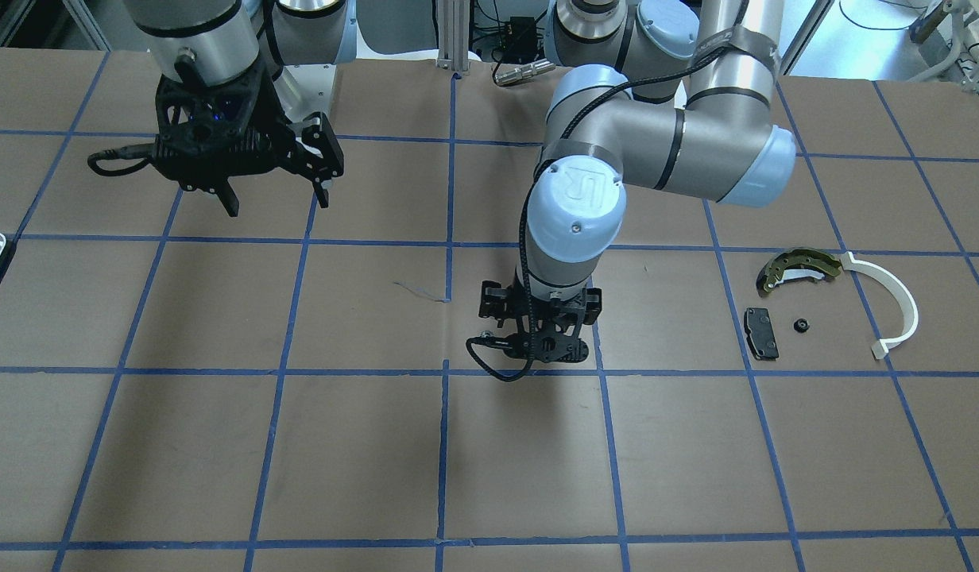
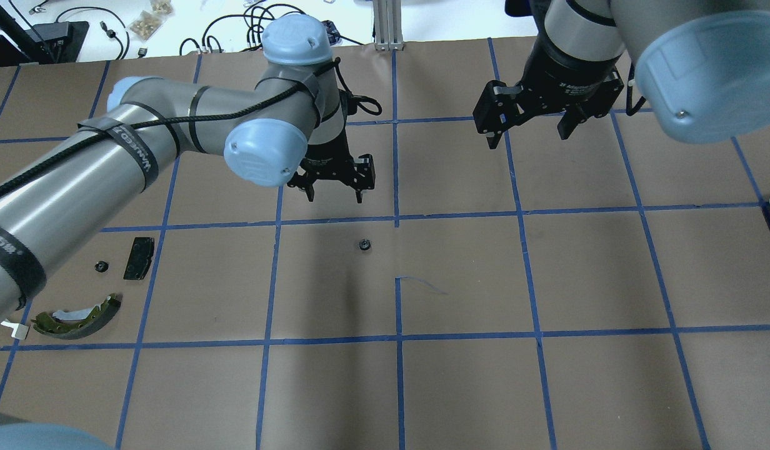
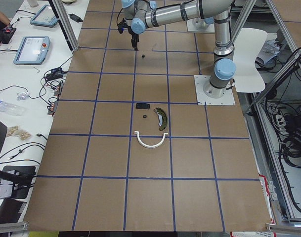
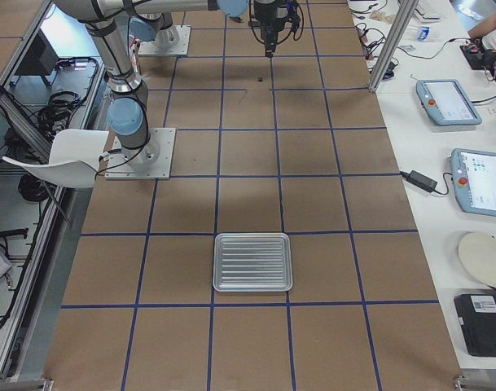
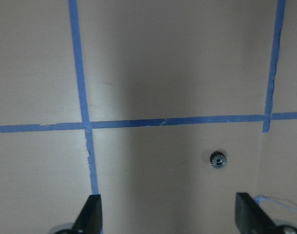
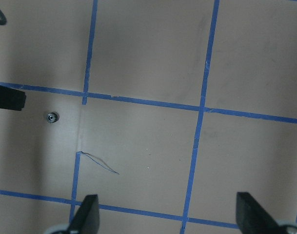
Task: Place bearing gear from tray to pile
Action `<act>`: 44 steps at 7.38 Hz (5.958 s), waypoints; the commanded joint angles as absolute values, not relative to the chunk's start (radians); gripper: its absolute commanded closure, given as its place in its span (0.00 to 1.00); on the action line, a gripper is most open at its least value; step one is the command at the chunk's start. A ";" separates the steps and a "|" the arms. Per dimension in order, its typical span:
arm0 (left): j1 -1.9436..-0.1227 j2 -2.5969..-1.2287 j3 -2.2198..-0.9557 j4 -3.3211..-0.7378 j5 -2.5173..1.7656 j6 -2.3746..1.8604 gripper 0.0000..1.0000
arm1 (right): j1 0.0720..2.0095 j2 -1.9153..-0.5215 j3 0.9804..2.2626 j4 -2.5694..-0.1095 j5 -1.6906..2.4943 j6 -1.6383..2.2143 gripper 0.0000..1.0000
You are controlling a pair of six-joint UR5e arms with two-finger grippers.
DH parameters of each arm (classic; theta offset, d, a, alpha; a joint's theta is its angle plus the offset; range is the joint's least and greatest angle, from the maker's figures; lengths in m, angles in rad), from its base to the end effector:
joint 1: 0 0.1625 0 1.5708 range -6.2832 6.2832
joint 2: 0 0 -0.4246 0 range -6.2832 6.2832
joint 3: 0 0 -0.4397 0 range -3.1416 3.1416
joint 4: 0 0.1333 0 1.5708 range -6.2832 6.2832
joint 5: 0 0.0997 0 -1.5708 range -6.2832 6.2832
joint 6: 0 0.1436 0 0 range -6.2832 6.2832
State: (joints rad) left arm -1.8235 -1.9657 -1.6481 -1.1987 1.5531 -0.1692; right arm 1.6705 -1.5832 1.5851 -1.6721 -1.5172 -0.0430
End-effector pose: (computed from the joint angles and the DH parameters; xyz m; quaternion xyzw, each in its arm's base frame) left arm -0.2915 -0.5855 0.2016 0.0412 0.9979 0.0508 0.0018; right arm 0.1948 -0.5311 0.4534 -0.0725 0.9958 -0.0489 0.0282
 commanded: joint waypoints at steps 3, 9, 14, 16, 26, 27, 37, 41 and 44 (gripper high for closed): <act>-1.836 -1.999 -1.792 -1.029 1.507 -0.181 0.27 | 1.626 -1.592 1.620 -1.718 -1.512 -0.055 0.00; -1.864 -2.036 -1.792 -1.025 1.479 -0.186 0.34 | 1.612 -1.615 1.606 -1.641 -1.534 -0.049 0.00; -1.864 -2.062 -1.792 -0.994 1.479 -0.184 0.58 | 1.576 -1.634 1.618 -1.629 -1.590 -0.001 0.00; -1.862 -2.060 -1.792 -0.994 1.479 -0.186 1.00 | 1.552 -1.637 1.618 -1.627 -1.582 -0.021 0.00; -1.153 -1.962 -1.419 -1.615 1.794 0.457 1.00 | 1.562 -1.450 1.430 -1.680 -1.577 -0.040 0.00; -1.091 -1.977 -1.437 -1.606 1.796 0.454 1.00 | 1.562 -1.463 1.445 -1.678 -1.575 -0.043 0.00; -0.962 -2.045 -1.724 -1.258 1.790 0.627 1.00 | 1.562 -1.471 1.450 -1.555 -1.592 -0.049 0.00; -0.962 -2.065 -1.735 -1.233 1.796 0.629 1.00 | 1.562 -1.482 1.451 -1.548 -1.591 -0.040 0.00; -0.960 -2.065 -1.735 -1.241 1.799 0.626 0.22 | 1.562 -1.483 1.451 -1.545 -1.592 -0.051 0.00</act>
State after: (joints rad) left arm -0.9605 -2.0650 -1.7355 -1.2359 1.7978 0.6259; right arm 1.5616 -1.4826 1.4511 -1.5464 -1.5930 -0.0441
